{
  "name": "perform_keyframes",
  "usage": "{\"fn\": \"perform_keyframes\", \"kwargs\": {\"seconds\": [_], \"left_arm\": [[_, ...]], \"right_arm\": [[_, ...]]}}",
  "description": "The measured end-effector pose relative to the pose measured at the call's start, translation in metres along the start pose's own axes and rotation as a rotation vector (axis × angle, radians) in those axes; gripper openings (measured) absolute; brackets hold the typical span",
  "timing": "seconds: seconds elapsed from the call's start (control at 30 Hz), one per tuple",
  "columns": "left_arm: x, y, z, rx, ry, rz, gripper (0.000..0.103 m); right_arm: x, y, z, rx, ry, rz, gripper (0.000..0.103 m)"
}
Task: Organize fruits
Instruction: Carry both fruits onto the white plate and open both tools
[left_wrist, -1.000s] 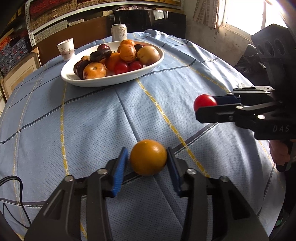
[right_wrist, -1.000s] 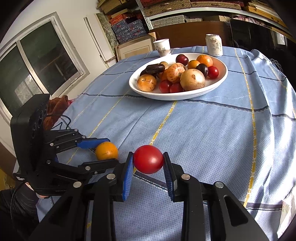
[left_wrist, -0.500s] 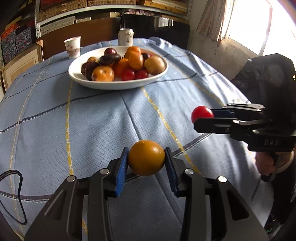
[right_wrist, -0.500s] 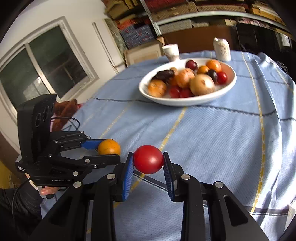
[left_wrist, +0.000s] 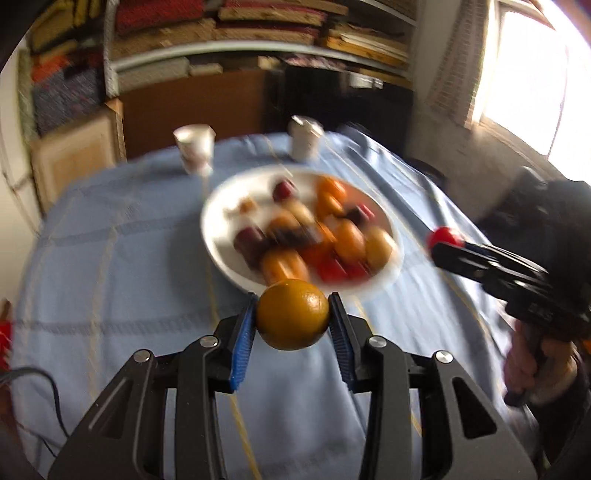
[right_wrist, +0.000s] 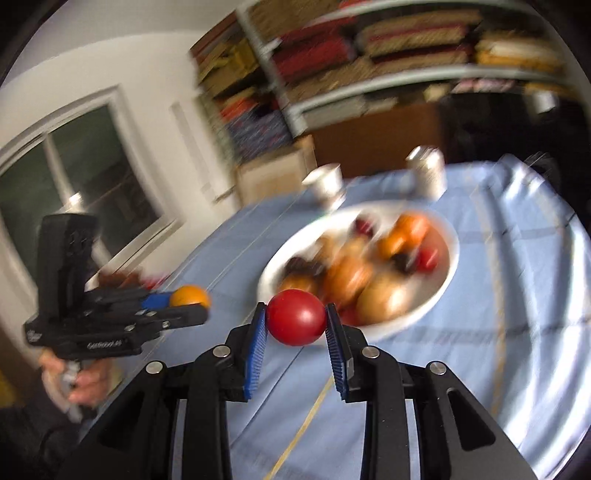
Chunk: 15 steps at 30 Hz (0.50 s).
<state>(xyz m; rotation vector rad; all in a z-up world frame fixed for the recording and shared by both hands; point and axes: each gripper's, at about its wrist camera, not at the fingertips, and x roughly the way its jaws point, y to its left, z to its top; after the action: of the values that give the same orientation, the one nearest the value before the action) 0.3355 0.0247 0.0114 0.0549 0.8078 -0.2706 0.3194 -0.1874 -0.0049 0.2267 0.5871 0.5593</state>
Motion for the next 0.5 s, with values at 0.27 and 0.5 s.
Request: {"fn": "perform_keyframes", "kwargs": {"seconds": [0.27,0.5], "left_arm": [[0.073,0.018,0.065,-0.079,0.002,0.014,0.038],[0.117,0.023,0.078,-0.092,0.022,0.031,0.038]], "right_arm": [[0.063,-0.036,0.034,0.047,0.015,-0.096,0.033],[0.099,-0.041,0.036,0.006,0.054,-0.096,0.032]]}}
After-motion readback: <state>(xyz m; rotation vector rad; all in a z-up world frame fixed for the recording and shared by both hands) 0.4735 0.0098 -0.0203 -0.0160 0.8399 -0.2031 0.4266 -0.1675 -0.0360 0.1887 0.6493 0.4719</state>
